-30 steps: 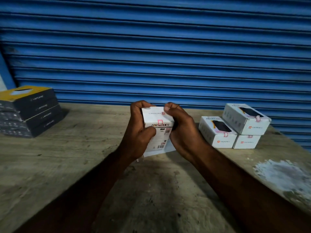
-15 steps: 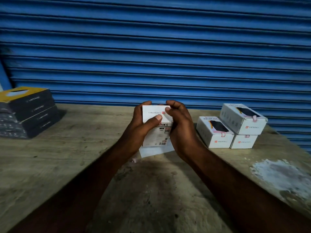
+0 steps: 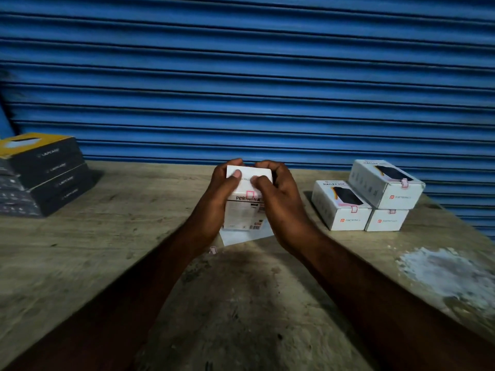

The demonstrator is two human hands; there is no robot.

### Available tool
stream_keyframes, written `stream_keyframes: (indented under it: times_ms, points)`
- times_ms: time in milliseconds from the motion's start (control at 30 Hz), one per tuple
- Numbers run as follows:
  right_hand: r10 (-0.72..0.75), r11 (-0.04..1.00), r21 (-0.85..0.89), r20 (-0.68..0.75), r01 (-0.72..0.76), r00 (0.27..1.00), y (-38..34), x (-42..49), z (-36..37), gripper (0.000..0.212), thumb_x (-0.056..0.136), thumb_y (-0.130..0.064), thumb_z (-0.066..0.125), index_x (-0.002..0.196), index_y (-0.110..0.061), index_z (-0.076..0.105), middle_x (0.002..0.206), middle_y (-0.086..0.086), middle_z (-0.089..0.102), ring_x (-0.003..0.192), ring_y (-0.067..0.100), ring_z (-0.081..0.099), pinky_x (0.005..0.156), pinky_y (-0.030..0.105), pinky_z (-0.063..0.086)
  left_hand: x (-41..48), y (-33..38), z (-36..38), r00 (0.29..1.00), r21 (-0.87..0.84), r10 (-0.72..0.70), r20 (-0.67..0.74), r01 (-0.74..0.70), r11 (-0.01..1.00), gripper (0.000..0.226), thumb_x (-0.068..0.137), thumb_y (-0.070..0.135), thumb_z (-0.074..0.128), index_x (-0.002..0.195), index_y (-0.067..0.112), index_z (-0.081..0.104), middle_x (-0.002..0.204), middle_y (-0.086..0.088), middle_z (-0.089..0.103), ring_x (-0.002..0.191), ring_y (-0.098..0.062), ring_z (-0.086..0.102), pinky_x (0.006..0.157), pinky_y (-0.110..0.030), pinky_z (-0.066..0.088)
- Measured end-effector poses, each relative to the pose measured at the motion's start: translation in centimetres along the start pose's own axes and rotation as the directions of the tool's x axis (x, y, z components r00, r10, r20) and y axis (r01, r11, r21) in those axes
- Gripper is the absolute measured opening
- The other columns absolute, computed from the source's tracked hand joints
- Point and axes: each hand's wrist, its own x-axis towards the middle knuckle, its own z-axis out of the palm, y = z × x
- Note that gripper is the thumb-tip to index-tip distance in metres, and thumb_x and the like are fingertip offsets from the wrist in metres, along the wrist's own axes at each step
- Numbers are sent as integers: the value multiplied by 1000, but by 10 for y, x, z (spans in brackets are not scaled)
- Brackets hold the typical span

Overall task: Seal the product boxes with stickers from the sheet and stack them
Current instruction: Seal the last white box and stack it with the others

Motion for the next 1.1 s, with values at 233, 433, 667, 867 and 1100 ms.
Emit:
stream_keyframes:
  times_ms: [233, 433, 667, 867, 1100]
  points:
    - [129, 968, 225, -64, -112, 990, -8, 9, -4, 15, 100, -12, 48, 97, -13, 63, 86, 0, 67, 81, 12, 63, 69, 25, 50, -7, -7, -7, 961, 602, 262, 91, -263, 754, 82, 87, 44, 65, 154, 33, 18, 139, 25, 49, 121, 9, 52, 100, -12, 40]
    - [216, 857, 432, 192, -280, 957, -14, 11, -9, 27, 87, -19, 64, 111, -9, 57, 106, 11, 63, 100, 28, 60, 93, 42, 47, -3, 2, -16, 978, 687, 175, 112, -204, 698, 93, 88, 57, 49, 160, 22, 2, 132, 13, 57, 109, 10, 57, 96, -12, 43]
    - [142, 984, 73, 247, -165, 958, -8, 13, -17, 57, 83, -14, 73, 134, -8, 49, 130, 8, 59, 110, 20, 64, 95, 35, 53, -1, 11, -28, 975, 649, 73, 208, -193, 736, 95, 82, 37, 53, 158, 24, -3, 147, 8, 45, 119, 2, 53, 99, -13, 40]
    - [147, 988, -16, 346, -151, 927, -10, 14, -26, 50, 89, -10, 67, 136, -10, 49, 123, 4, 63, 108, 20, 64, 97, 42, 52, -3, 11, -28, 989, 517, 65, 129, -123, 847, 80, 93, 27, 57, 158, 33, 11, 120, 19, 60, 94, 8, 65, 66, -18, 54]
    - [167, 979, 52, 355, -198, 920, -5, 18, -24, 59, 73, -12, 61, 131, -17, 53, 125, 4, 60, 111, 20, 61, 98, 38, 49, -6, 12, -13, 996, 486, 84, 4, -75, 871, 84, 83, 54, 48, 158, 29, 18, 109, 12, 67, 85, 6, 66, 75, -18, 53]
